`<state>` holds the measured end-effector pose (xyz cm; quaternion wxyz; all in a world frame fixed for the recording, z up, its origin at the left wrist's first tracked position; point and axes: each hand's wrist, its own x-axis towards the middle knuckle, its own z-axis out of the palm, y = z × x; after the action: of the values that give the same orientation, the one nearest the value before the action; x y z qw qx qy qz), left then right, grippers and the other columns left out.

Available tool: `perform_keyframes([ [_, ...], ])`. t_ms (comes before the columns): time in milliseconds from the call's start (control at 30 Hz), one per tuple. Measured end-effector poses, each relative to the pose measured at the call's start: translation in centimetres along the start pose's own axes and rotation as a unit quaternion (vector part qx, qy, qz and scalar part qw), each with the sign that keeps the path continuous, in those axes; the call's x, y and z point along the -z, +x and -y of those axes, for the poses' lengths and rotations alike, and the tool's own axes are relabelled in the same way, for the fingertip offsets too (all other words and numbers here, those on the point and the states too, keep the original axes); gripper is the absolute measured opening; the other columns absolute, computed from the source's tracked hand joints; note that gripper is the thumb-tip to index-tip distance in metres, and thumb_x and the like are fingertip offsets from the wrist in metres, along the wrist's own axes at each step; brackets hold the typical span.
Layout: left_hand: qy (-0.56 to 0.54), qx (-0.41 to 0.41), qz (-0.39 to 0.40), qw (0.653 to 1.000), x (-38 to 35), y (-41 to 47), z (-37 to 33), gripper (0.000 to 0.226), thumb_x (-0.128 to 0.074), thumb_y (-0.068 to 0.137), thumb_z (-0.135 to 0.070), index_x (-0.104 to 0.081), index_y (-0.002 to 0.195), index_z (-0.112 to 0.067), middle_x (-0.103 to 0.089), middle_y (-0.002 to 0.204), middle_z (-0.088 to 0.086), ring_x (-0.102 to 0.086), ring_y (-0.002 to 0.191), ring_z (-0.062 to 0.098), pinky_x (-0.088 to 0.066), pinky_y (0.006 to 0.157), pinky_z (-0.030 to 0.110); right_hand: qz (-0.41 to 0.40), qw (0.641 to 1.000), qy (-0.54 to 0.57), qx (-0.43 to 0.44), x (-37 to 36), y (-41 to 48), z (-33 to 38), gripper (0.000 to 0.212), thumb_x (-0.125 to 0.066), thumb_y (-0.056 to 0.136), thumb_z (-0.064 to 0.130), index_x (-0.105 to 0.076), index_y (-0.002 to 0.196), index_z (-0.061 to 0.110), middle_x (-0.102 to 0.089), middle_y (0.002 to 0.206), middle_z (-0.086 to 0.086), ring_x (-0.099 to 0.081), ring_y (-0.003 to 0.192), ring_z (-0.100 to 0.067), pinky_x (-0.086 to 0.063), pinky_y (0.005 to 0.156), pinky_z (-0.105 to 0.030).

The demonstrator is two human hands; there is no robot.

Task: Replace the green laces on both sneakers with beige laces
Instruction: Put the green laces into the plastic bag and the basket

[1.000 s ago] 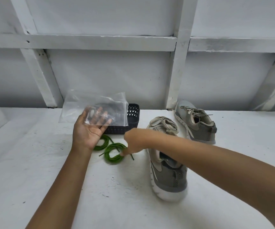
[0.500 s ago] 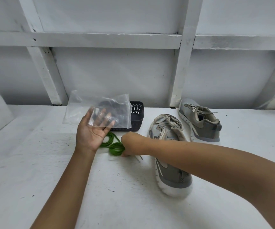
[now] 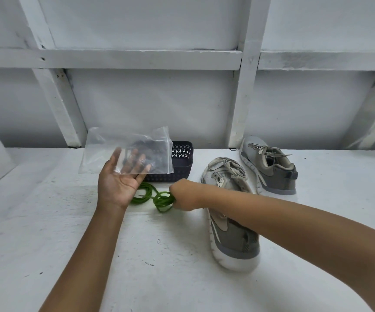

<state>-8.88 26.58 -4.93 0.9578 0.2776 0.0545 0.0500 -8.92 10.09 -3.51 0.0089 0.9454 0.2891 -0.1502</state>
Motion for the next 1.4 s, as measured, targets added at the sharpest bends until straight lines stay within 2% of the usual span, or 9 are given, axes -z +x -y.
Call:
perform_keyframes([
  [100,-0.002,-0.007,0.003,1.0,0.1,0.3,-0.3,0.014,-0.053,0.093,-0.024,-0.063,0.102,-0.024,-0.064,0.119,0.018,-0.064,0.108,0.035,-0.052,0.079,0.048,-0.038,0.998,0.059,-0.01,1.8,-1.9,-0.8,0.009,-0.047,0.085,0.003,-0.055,0.082,0.0,-0.054,0.072,-0.008,-0.051,0.065,-0.022,-0.036,0.047,-0.022],
  [233,-0.014,0.0,0.007,1.0,0.3,0.4,-0.2,0.016,-0.055,0.089,-0.024,-0.063,0.103,-0.022,-0.063,0.12,0.018,-0.063,0.108,0.036,-0.055,0.08,0.05,-0.076,0.992,0.086,-0.043,4.4,-4.7,-2.9,0.018,-0.049,0.087,0.01,-0.062,0.097,0.001,-0.061,0.08,-0.009,-0.054,0.066,-0.02,-0.039,0.048,-0.021],
  [500,-0.033,0.021,0.032,0.999,-0.4,-0.2,1.0,0.025,-0.055,0.079,-0.026,-0.065,0.099,-0.015,-0.066,0.116,0.019,-0.064,0.105,0.036,-0.058,0.069,0.047,-0.202,0.959,0.17,-0.1,7.5,-7.5,-7.5,0.012,-0.05,0.089,0.011,-0.057,0.08,0.015,-0.056,0.063,0.002,-0.05,0.045,-0.004,-0.037,0.04,-0.013],
  [633,-0.045,0.033,0.036,0.998,-1.2,-0.6,1.8,0.031,-0.053,0.077,-0.025,-0.066,0.102,-0.012,-0.07,0.107,0.016,-0.069,0.095,0.034,-0.059,0.064,0.044,-0.234,0.964,0.092,-0.088,6.6,-6.3,-7.6,0.004,-0.048,0.089,0.009,-0.05,0.086,0.007,-0.046,0.074,-0.003,-0.05,0.075,-0.026,-0.034,0.056,-0.03],
  [733,-0.047,0.038,0.032,0.998,-1.6,-0.8,2.1,0.035,-0.053,0.077,-0.025,-0.065,0.107,-0.011,-0.069,0.111,0.014,-0.069,0.095,0.032,-0.058,0.063,0.042,-0.277,0.958,0.029,-0.072,5.4,-5.0,-7.7,0.017,-0.045,0.09,0.006,-0.053,0.103,-0.001,-0.051,0.098,-0.015,-0.054,0.088,-0.035,-0.042,0.072,-0.037],
  [867,-0.049,0.041,0.026,0.998,-1.8,-1.2,2.1,0.04,-0.053,0.076,-0.024,-0.062,0.113,-0.01,-0.069,0.11,0.014,-0.069,0.094,0.032,-0.058,0.062,0.042,-0.345,0.931,-0.105,-0.064,4.6,-4.4,-8.0,0.018,-0.046,0.084,-0.008,-0.051,0.101,-0.002,-0.049,0.098,-0.018,-0.052,0.068,-0.032,-0.031,0.055,-0.036],
  [1000,-0.023,0.037,0.023,0.999,-1.9,-1.4,2.3,0.031,-0.045,0.092,-0.025,-0.058,0.117,-0.012,-0.073,0.097,0.014,-0.071,0.088,0.03,-0.059,0.062,0.042,-0.432,0.891,-0.137,-0.027,4.4,-4.3,-8.1,0.029,-0.062,0.053,-0.025,-0.055,0.072,-0.004,-0.051,0.067,-0.021,-0.034,0.042,-0.02,-0.022,0.042,-0.023],
  [1300,0.002,0.054,0.03,0.998,-2.1,-1.2,3.6,0.027,-0.037,0.101,-0.027,-0.058,0.114,-0.019,-0.071,0.103,0.016,-0.067,0.099,0.031,-0.059,0.065,0.042,-0.459,0.887,-0.047,0.024,2.9,-2.4,-7.2,0.025,-0.065,0.057,-0.018,-0.056,0.075,-0.004,-0.05,0.069,-0.018,-0.045,0.042,-0.031,-0.038,0.034,-0.03],
  [1400,0.009,0.059,0.035,0.998,-2.3,-1.2,3.9,0.029,-0.036,0.101,-0.028,-0.059,0.115,-0.017,-0.069,0.11,0.016,-0.065,0.104,0.032,-0.058,0.076,0.046,-0.472,0.879,0.022,0.06,2.5,-2.2,-6.9,0.023,-0.062,0.064,-0.012,-0.063,0.085,-0.004,-0.055,0.074,-0.018,-0.051,0.048,-0.034,-0.047,0.04,-0.034],
])
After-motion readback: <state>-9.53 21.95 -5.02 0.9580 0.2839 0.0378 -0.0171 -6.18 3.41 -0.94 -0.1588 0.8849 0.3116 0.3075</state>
